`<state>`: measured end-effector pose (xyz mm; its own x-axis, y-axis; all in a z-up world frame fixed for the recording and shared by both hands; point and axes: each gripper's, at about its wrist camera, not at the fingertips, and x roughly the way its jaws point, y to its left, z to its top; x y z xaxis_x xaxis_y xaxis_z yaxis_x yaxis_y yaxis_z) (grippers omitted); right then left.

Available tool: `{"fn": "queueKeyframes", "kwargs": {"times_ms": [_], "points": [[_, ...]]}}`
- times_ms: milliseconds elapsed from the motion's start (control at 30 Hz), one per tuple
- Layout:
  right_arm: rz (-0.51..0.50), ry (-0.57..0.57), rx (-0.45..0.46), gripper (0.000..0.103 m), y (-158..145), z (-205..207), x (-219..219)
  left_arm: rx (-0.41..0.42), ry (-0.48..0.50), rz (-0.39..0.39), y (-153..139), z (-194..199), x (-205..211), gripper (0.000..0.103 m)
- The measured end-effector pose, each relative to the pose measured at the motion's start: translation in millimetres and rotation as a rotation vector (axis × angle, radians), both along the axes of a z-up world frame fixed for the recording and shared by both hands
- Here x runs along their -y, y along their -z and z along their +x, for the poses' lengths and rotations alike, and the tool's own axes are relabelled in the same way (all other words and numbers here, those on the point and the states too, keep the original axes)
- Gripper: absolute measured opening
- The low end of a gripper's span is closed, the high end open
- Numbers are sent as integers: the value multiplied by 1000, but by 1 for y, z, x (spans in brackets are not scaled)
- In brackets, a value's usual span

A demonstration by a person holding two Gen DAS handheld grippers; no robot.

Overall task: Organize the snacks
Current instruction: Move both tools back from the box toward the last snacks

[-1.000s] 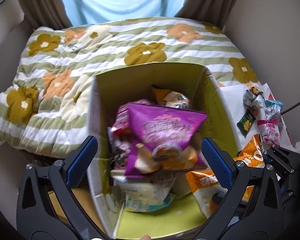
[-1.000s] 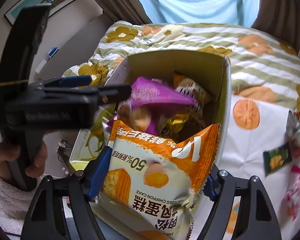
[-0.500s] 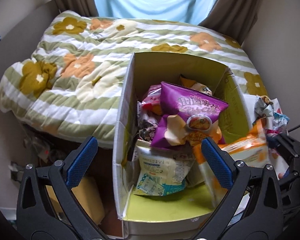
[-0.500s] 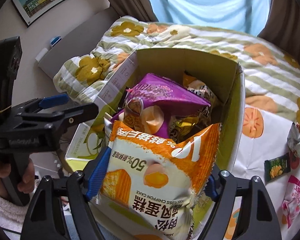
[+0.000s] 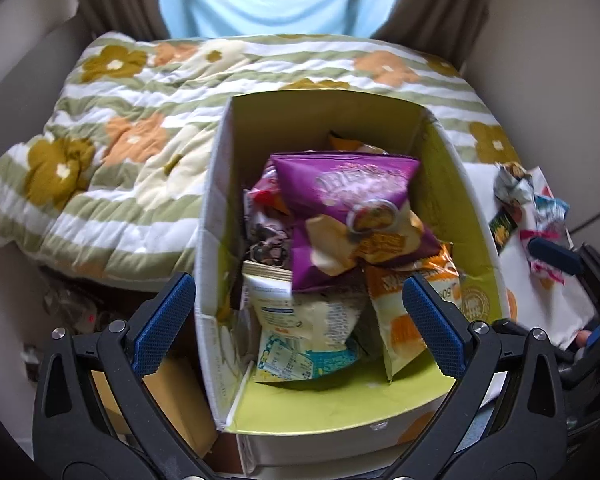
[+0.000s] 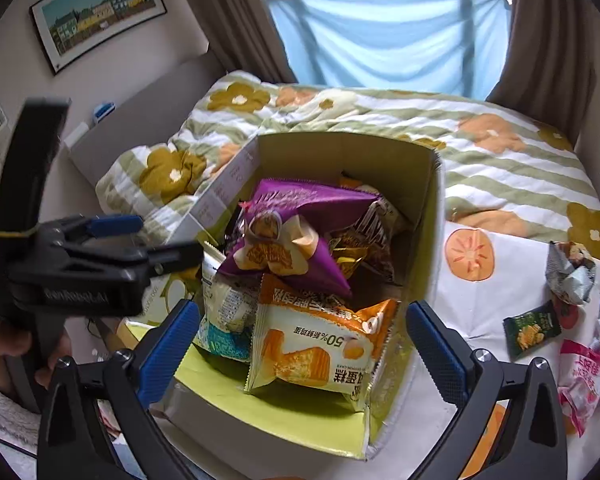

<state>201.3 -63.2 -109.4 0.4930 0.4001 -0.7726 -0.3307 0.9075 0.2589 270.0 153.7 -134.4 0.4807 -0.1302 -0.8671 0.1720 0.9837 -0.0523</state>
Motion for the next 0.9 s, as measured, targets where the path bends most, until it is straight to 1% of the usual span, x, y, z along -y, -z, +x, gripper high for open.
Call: {"fn": "queueKeyframes", "kwargs": {"times_ms": [200, 333, 433, 533, 633, 733, 800, 867, 900], "points": [[-22, 115, 43, 103, -18, -18, 26, 36, 107, -28, -13, -2, 34, 102], [-67, 226, 75, 103, -31, -36, 60, 81, 172, -27, -25, -8, 66, 102], [-86, 314, 92, 103, -39, -45, 94, 106, 230, -21, -35, -13, 97, 103], [-107, 394, 101, 103, -45, -50, 130, 120, 309, -17, -42, -15, 134, 102], [-142, 465, 101, 103, -47, -54, 164, 123, 389, 14, -44, -11, 181, 103], [-163, 533, 79, 103, -43, -55, 198, 95, 480, 71, -39, -5, 228, 103], [-169, 561, 69, 103, -39, -56, 216, 69, 549, 89, -32, 0, 256, 103], [-169, 588, 52, 103, -32, -57, 236, 38, 594, 105, -22, 6, 280, 103], [-169, 599, 39, 103, -28, -58, 243, 15, 613, 130, -13, 12, 297, 102]]}}
